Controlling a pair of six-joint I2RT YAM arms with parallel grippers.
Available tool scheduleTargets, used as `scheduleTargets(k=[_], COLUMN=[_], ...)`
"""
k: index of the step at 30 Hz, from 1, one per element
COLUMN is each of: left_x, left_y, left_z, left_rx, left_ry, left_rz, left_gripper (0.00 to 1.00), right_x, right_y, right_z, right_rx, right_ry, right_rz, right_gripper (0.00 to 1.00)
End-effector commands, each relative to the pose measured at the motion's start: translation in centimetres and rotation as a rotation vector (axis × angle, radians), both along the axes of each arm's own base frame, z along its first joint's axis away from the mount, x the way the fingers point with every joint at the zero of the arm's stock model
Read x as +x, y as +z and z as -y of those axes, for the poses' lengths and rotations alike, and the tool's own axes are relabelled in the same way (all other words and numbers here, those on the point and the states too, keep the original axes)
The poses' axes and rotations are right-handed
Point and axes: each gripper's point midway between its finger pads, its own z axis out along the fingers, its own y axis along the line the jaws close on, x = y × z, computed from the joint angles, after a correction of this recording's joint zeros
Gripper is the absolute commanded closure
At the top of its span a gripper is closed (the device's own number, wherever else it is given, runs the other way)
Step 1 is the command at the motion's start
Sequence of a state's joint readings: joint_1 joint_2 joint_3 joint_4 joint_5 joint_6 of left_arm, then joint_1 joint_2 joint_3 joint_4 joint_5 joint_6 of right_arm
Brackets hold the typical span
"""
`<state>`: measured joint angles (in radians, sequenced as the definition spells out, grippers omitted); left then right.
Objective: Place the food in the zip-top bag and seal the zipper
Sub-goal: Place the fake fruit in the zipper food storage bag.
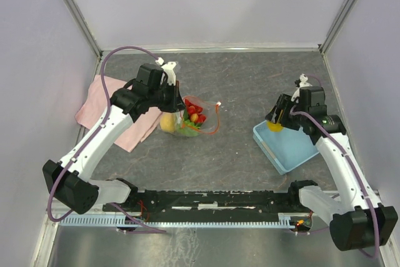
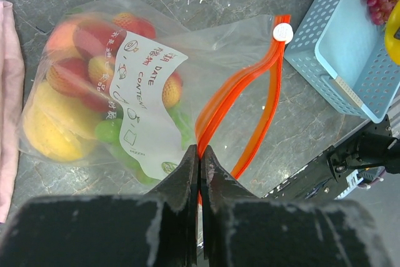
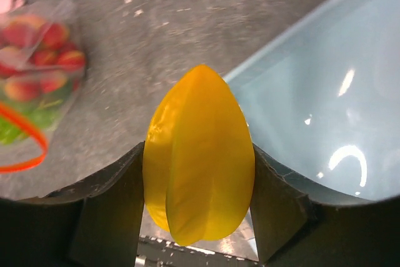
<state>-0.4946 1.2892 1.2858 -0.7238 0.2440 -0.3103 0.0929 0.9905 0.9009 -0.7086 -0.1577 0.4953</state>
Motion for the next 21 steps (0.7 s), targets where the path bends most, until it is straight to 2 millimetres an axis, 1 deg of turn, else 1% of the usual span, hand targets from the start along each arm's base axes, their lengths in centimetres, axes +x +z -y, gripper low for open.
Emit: scheduleTargets(k=[1, 4, 7, 11, 14, 18, 21], left_x=[0.6, 0.6, 0.6, 0.6, 0.6, 0.6, 0.5], left_y=[1.4, 1.3, 1.3, 1.4, 1.3, 1.1, 1.2], left_z=[0.8, 0.8, 0.7, 0.8, 0.9, 0.9, 0.9], left_rx=[-0.036, -0.036, -0.037, -0.039, -0.042, -0.04, -0.043], left_ry=[-0.049, -0.05, -0.049, -0.05, -0.056, -0.058, -0.06], left_rz=[0.072, 0.071, 0.07, 0.072, 0.067, 0.063, 0.063], left_gripper=[0.97, 0.97, 0.97, 0.97, 0.97, 0.97, 0.97], right_x=[-0.4, -0.7, -0.9, -1.4, -2.1, -3.0, -3.6], right_y=[4.2, 5.3, 6.4, 7.3, 7.4, 7.7, 7.4], right_z=[-4.3, -7.2, -9.3, -12.6, -15.4, -19.0, -21.6], right_rx=[0.074, 0.107, 0.145, 0.204, 0.234, 0.228, 0.222], right_ry=[0.168, 0.268, 0.341, 0.459, 0.566, 0.694, 0.786], right_rz=[0.081, 0.095, 0.127, 0.146, 0.139, 0.141, 0.12], right_gripper=[0.74, 0.74, 0.75, 0.75, 0.75, 0.74, 0.73])
